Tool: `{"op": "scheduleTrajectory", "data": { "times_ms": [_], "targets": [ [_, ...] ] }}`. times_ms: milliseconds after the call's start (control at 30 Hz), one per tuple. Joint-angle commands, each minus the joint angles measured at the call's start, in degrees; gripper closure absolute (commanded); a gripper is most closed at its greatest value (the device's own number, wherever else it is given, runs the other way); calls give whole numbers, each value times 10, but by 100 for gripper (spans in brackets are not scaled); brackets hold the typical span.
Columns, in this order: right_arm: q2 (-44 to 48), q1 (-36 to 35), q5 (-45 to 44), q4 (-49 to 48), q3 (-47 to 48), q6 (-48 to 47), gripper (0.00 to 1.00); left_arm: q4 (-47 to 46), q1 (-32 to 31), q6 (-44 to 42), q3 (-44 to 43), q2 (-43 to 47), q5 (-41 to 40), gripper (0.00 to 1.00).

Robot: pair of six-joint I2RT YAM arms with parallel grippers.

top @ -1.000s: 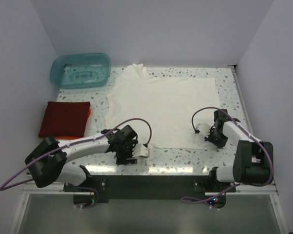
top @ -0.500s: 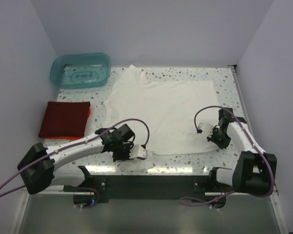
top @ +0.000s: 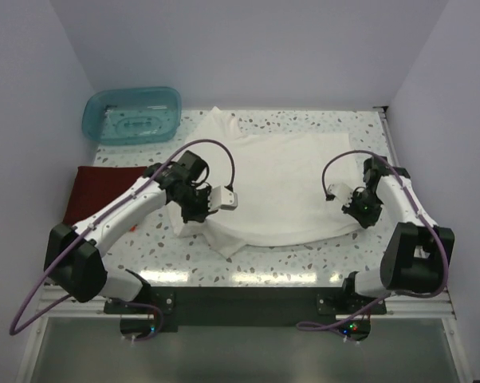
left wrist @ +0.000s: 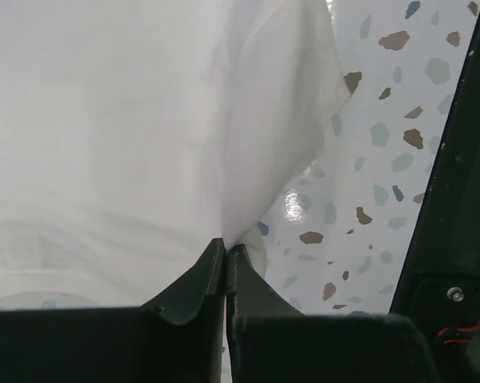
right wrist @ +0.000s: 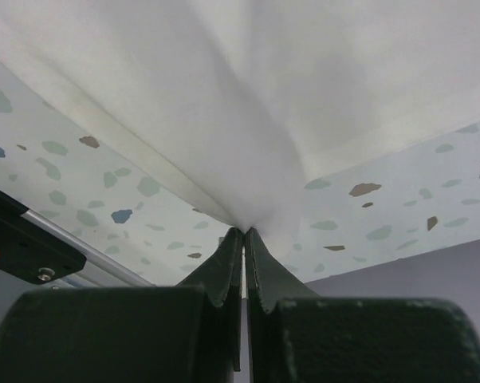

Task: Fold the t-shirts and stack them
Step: Fold the tshirt

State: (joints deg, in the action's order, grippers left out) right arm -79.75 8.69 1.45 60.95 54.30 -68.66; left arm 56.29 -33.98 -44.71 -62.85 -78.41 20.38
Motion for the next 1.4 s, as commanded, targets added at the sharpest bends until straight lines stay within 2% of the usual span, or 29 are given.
{"op": "scheduleTrajectory", "data": {
  "times_ms": [0,300,600,1033,1367],
  "targets": [
    [-30,3,17,21,59,-16,100,26,44,-43,-59,-34,22,100],
    [-134,3,6,23,142,-16,100,27,104,-109,-162,-151,31,100],
    [-220,3,0,30,213,-9,100,36,131,-153,-256,-263,35,100],
    [-277,3,-7,22,253,7,100,46,149,-182,-337,-336,31,100],
    [-304,3,-10,23,284,12,100,51,153,-187,-347,-355,28,100]
  ]
}}
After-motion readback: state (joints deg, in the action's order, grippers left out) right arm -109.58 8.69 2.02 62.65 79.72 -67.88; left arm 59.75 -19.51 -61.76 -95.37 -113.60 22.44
